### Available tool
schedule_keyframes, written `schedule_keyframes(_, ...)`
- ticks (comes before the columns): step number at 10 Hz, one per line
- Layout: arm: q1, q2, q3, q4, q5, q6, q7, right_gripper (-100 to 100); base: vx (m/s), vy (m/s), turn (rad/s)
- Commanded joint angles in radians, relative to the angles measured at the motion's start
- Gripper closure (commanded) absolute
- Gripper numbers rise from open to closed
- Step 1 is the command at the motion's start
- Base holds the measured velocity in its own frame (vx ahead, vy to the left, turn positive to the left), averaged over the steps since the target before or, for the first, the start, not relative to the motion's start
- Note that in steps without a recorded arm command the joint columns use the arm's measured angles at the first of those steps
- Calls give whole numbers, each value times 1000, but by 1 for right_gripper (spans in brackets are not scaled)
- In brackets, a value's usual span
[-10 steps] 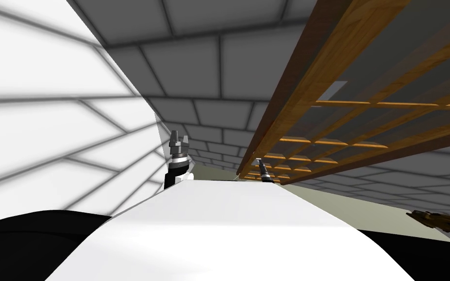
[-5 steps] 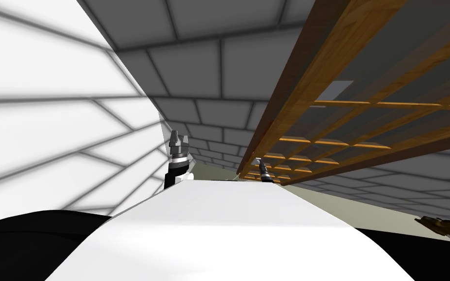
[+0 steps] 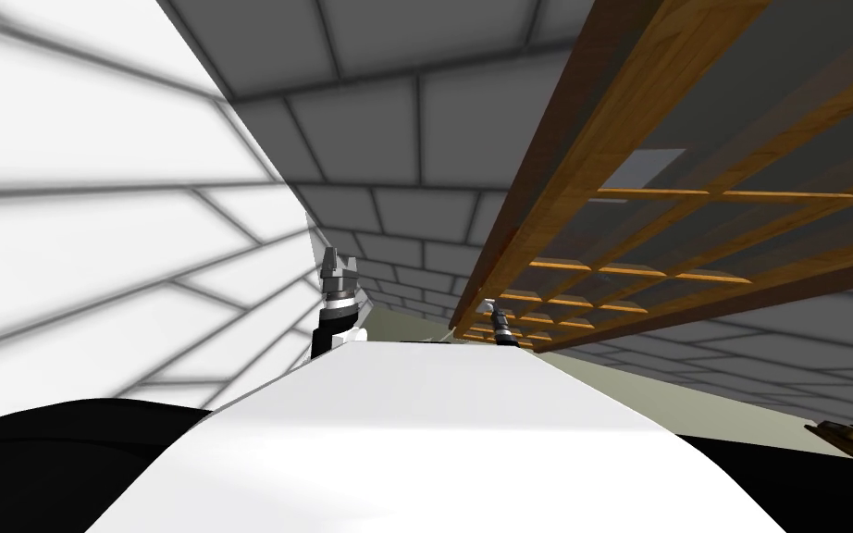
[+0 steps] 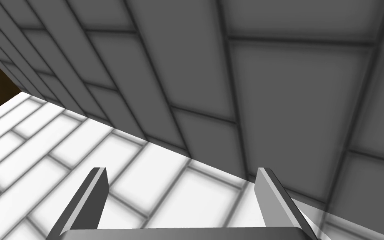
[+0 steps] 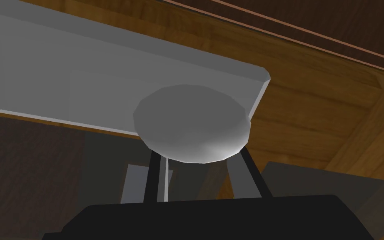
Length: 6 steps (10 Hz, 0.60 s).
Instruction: Pull the door open
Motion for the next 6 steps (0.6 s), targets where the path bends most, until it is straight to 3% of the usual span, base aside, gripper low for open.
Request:
schedule_keyframes(1, -14, 12, 16, 15, -1, -7, -30, 100, -24, -19, 33)
schedule_keyframes(6, -23, 11, 38, 18, -47, 2, -154, 100, -43, -17, 53)
